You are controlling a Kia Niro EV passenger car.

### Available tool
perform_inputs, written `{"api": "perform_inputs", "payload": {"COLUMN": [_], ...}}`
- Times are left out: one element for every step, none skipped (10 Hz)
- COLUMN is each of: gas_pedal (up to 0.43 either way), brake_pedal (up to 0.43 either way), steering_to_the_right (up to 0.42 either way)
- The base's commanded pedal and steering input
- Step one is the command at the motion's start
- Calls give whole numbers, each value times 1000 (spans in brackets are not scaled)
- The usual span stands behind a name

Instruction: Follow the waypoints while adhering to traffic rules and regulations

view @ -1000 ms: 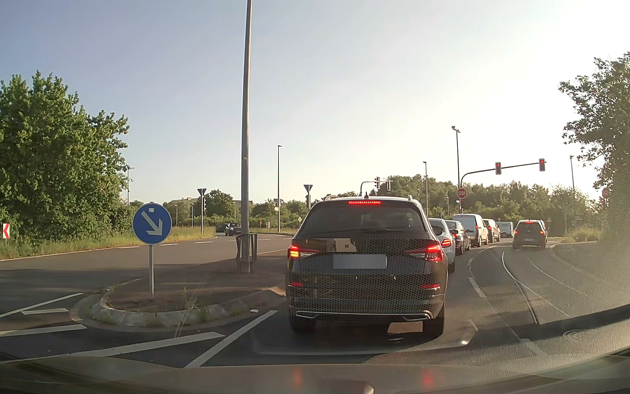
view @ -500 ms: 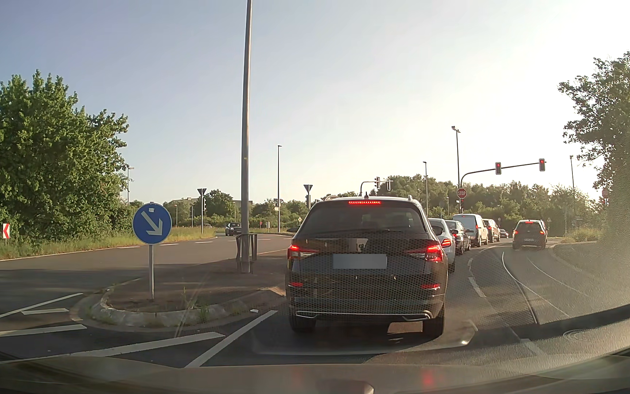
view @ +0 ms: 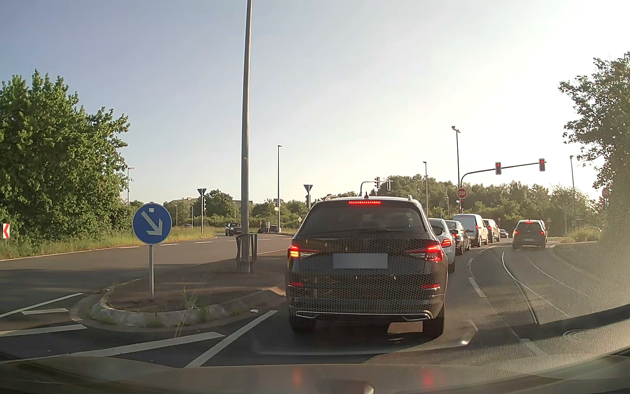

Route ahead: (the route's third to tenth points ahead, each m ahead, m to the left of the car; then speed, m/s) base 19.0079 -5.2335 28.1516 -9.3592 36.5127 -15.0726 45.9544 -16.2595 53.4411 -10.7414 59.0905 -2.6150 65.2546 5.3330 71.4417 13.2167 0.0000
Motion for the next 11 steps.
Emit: {"api": "perform_inputs", "payload": {"gas_pedal": [0,0,0,0,0,0,0,0,0,0,0], "brake_pedal": [439,439,439,439,439,439,439,439,439,439,439], "steering_to_the_right": [52,52,52,52,52,52,52,52,52,52,52]}}
